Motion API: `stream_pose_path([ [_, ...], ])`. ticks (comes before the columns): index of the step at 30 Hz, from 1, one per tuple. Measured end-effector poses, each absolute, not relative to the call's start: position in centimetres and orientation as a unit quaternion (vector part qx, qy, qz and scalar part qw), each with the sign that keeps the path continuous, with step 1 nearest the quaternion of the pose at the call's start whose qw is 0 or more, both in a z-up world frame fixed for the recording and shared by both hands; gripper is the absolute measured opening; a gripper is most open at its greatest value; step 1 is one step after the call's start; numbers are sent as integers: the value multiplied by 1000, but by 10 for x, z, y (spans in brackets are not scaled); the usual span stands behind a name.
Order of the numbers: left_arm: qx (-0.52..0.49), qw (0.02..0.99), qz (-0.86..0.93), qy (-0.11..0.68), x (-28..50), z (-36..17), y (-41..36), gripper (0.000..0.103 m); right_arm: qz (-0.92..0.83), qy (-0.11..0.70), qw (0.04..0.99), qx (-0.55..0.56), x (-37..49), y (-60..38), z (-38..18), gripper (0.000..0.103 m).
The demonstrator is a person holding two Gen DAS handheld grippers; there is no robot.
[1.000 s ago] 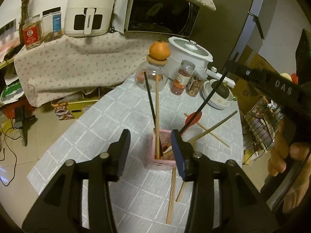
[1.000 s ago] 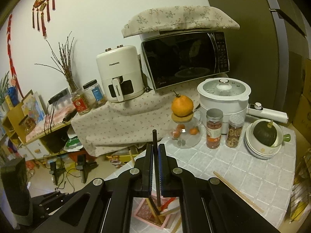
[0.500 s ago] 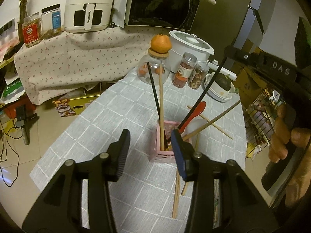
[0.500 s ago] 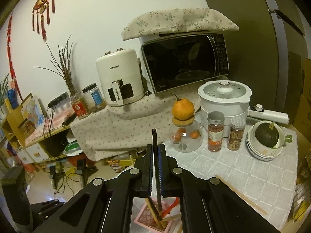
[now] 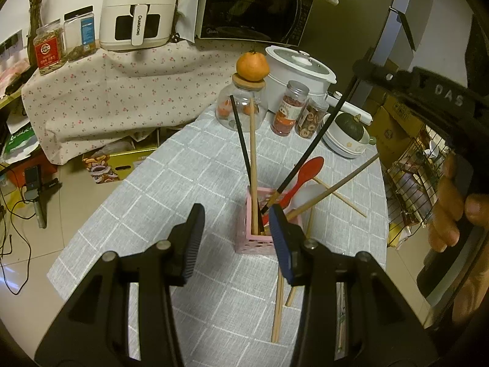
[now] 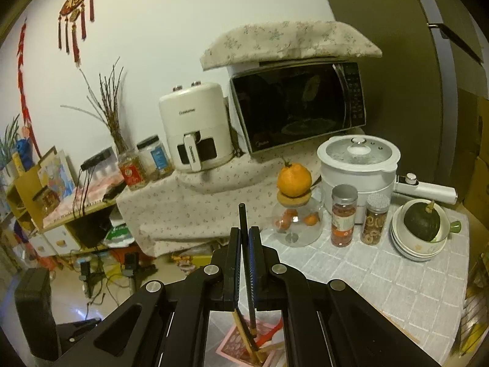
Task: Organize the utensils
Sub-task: 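Lower the black chopstick into the pink basket and open the right tool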
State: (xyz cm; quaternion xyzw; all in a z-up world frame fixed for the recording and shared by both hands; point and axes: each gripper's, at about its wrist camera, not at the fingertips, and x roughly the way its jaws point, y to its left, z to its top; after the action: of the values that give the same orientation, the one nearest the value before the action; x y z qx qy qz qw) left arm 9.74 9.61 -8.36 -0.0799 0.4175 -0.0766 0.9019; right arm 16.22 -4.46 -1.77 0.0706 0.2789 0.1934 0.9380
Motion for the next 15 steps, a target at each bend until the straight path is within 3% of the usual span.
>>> stream_pose_path([
  [15,-76,899,-77,425,99,-87,93,45,186,349,917,54,182,-36,-59,5],
])
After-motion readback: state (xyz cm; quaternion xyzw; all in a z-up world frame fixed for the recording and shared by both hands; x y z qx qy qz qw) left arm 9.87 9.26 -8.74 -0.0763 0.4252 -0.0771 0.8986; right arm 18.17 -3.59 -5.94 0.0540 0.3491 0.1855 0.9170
